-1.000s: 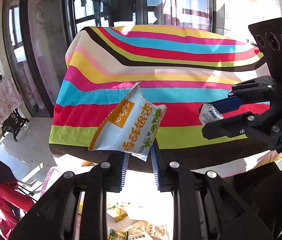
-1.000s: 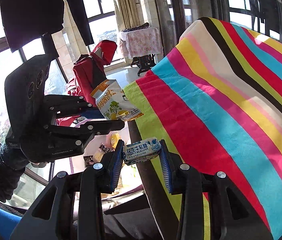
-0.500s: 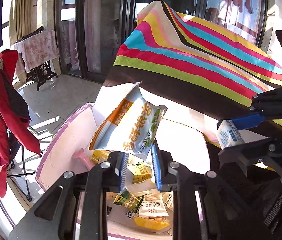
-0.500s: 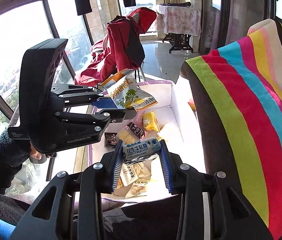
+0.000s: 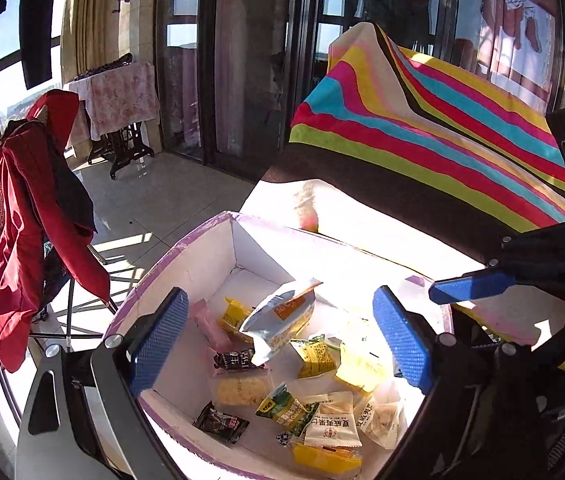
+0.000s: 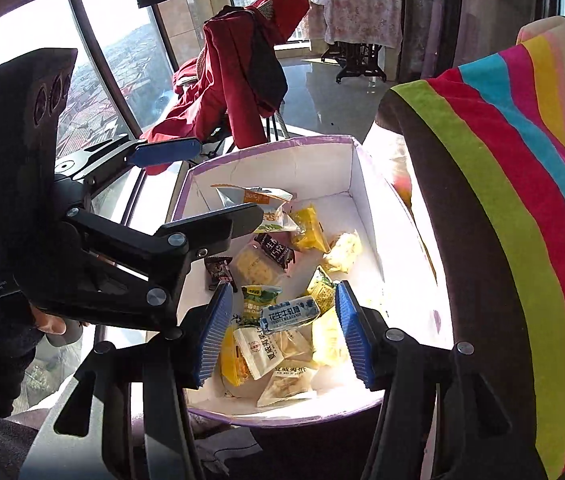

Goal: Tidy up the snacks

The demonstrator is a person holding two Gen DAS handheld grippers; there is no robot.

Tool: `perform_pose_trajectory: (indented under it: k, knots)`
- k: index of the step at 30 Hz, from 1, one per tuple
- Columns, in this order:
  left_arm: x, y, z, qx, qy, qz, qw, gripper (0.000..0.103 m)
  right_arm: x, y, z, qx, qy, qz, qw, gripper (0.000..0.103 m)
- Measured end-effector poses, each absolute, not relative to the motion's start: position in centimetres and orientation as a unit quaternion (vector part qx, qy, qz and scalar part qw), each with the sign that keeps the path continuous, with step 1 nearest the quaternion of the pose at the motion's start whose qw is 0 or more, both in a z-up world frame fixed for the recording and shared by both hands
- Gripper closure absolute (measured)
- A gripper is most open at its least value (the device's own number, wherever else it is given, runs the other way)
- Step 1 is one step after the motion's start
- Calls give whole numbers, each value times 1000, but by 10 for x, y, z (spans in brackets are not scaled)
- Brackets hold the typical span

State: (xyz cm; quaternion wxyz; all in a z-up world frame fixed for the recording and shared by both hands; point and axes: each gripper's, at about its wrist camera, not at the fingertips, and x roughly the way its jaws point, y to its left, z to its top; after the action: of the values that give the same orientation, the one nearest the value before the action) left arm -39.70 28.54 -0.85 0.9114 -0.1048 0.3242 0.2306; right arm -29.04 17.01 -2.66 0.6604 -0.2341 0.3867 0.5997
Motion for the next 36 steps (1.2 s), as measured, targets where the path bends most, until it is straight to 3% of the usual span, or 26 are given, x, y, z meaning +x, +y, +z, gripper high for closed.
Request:
perform_pose_trajectory:
  k: [6,8,11,16,22,36]
  knots:
    - [-414,285,30,-100,247,319,909,2,-287,164,-28,-218,406,582,670,16]
    - [-421,286,41,-122,226,333,907,2,-288,161,-27,-212,409,578,674,16]
    - [-419,299,37,-162,255,350,887,2,-284,162,-29,-193,430,560,681,16]
    - [-397,310,-9,-207,370,331,843,2,-276,163,-48,-169,498,512,679,16]
    - [-373,314,-77,-260,514,320,752,2,-280,166,-91,-234,535,443,681,16]
    - [-357,303,-79,-252,513,301,764,2,-279,164,-98,-234,534,433,688,16]
